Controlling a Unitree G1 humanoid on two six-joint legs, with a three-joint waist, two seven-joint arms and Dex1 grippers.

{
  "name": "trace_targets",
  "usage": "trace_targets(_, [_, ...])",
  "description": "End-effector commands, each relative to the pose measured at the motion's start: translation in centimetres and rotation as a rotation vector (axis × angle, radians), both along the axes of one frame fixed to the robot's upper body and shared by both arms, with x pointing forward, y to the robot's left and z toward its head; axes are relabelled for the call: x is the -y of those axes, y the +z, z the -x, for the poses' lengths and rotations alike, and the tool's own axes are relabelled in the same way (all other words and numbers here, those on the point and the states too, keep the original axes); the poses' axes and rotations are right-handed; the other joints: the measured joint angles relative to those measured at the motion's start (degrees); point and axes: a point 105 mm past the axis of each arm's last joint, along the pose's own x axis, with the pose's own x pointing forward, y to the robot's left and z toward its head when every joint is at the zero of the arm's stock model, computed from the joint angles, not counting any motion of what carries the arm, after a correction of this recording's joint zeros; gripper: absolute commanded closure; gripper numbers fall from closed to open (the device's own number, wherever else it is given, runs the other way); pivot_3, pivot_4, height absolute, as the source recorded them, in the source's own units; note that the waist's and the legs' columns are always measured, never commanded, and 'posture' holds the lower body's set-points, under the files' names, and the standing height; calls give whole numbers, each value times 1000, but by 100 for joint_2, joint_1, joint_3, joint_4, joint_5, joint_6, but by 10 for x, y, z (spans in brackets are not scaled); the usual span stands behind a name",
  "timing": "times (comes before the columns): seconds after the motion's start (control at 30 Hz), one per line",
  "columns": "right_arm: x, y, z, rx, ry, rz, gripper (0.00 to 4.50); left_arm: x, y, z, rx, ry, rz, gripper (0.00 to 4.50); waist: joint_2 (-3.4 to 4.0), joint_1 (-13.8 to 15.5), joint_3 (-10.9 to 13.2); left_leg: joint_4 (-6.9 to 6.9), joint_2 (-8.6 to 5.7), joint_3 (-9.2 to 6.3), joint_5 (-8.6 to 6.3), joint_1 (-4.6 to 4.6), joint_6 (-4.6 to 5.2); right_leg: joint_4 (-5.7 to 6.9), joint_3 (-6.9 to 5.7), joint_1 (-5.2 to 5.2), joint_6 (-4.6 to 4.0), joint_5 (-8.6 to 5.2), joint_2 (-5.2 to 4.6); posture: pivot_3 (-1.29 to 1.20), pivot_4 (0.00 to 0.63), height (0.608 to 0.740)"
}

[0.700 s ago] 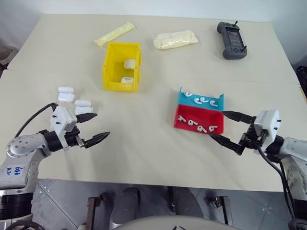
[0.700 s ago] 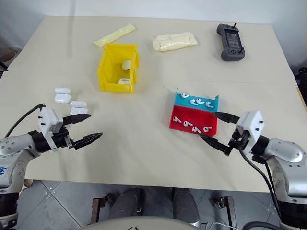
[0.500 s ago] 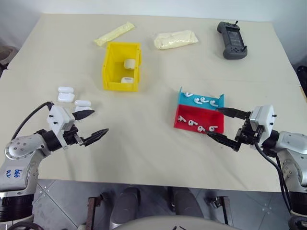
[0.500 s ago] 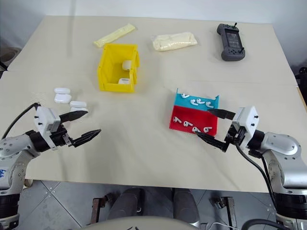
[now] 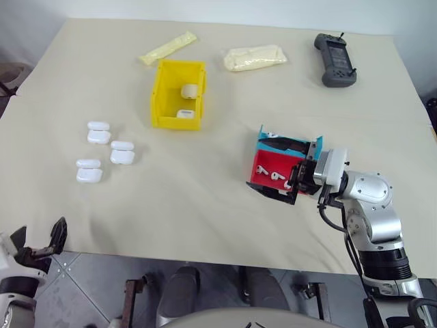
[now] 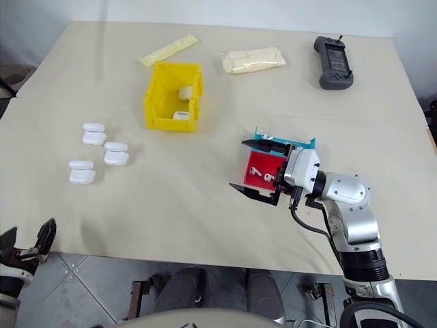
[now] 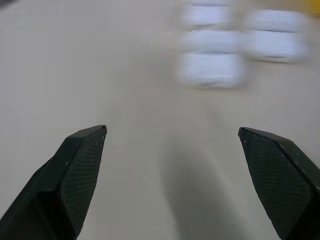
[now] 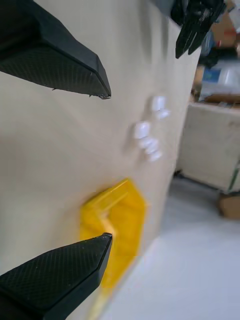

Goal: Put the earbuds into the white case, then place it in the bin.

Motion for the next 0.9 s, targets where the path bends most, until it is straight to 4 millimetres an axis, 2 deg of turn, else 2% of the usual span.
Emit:
trace_targets(0.03, [7, -4, 2, -9, 0, 31, 0, 11, 24, -14, 59, -71, -14, 17, 0, 39, 0, 0, -2, 0, 0, 0, 0, -1, 0, 1, 0, 0, -1, 0, 150, 740])
trace_targets(0.2, [15, -9, -3, -50, -15, 59, 0, 23, 51, -48, 30, -174, 15, 17, 1, 0, 0, -4, 0, 2, 2, 3, -3, 1, -5, -1, -1, 0, 2, 0, 150, 740])
trace_targets(0.4, [11, -13, 1, -87, 9, 62, 0, 38, 66, -78, -183, -218, 48, 17, 8, -123, -2, -7, 0, 4, 3, 4, -6, 12, -2, -7, -1, 0, 5, 0, 150, 740])
trace_targets(0.5, [9, -14, 3, -99, 12, 59, 0, 37, 73, -91, -287, -181, 82, 17, 8, -151, -1, -5, 0, 3, 5, 4, -8, 20, -3, -10, -1, 0, 6, 0, 150, 740])
trace_targets(0.67, [8, -14, 3, -104, 4, 48, 0, 35, 84, -105, -402, -176, 33, 17, 7, -232, -2, -6, -4, 3, 8, 5, -15, 55, -7, -20, -2, 0, 9, 0, 150, 740])
trace_targets(0.77, [8, -13, 4, -103, -8, 40, 0, 22, 90, -110, -454, -125, -10, 17, 7, -226, -1, -10, -8, -2, 8, 8, -19, 54, -3, -30, -2, 0, 10, 0, 150, 740])
trace_targets(0.9, [9, -10, 2, -94, -34, 27, 0, 17, 78, -106, -527, -138, 22, 17, 8, -209, -1, -9, -12, -1, 8, 7, -20, 52, 0, -37, -3, -1, 3, 0, 150, 740])
